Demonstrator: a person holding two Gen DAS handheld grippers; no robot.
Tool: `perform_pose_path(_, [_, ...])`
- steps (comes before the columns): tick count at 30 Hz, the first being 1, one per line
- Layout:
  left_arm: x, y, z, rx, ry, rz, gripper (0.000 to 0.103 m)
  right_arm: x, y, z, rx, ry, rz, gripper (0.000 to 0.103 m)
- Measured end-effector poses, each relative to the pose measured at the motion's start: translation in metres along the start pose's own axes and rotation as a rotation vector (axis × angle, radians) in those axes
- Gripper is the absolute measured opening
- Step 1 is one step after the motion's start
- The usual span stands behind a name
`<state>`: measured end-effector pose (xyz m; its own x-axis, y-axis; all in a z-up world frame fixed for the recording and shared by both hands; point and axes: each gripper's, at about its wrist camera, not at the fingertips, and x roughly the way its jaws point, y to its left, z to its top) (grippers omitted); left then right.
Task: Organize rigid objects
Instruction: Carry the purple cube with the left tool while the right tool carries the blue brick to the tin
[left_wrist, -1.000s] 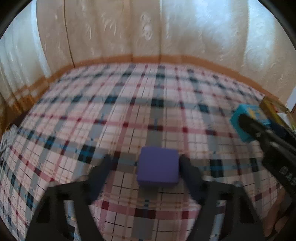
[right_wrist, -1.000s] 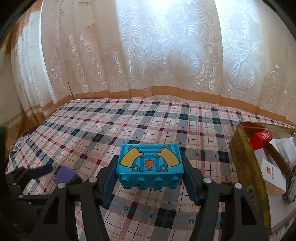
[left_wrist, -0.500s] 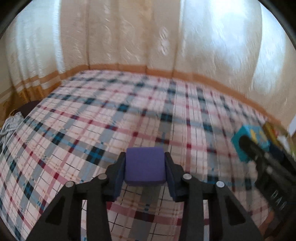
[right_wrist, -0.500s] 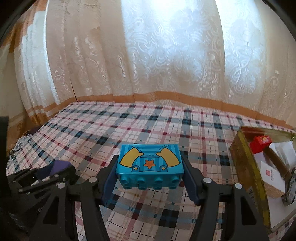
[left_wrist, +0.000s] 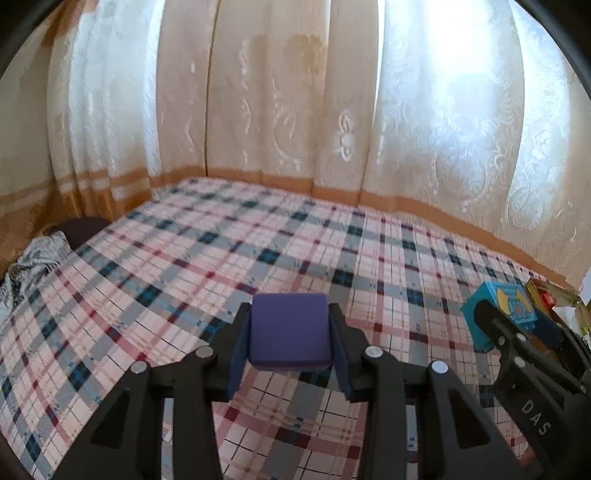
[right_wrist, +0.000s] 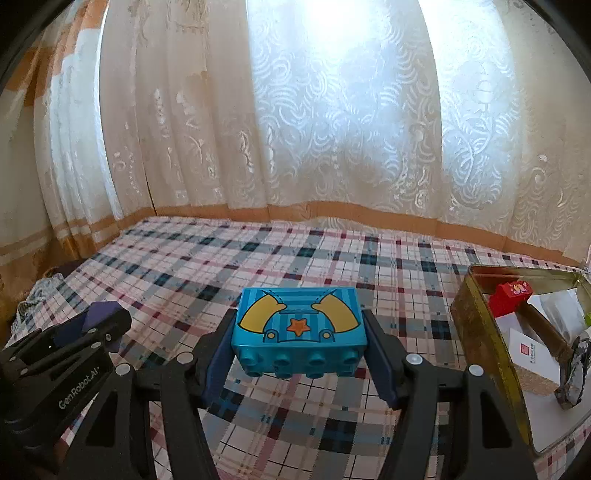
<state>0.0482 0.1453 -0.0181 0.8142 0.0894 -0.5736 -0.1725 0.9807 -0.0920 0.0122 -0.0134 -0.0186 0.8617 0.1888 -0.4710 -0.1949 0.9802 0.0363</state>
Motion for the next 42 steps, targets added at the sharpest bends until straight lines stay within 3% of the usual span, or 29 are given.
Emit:
perform_pose_path(10, [-0.018,-0.007,-0.001,0.033,-0.099,0.066,0.039,-0.013,0.005,-0.001,0.000,-0.064,0.049,0.066])
perform_pose_path(19, [-0.037,0.001,-0.005,-0.009,-0.192,0.018,0.039,-0.037,0.004,-0.002,-0.008,-0.168,0.100,0.066])
perform_pose_path(30, [-0.048,-0.009,-0.008,0.029,-0.251,0.061,0.039,-0.044,0.000,-0.005,-0.020,-0.174,0.074,0.066])
perform_pose_path(42, [-0.052,-0.011,-0.012,0.024,-0.257,0.075,0.039,-0.052,0.001,-0.009,-0.034,-0.181,0.059,0.066])
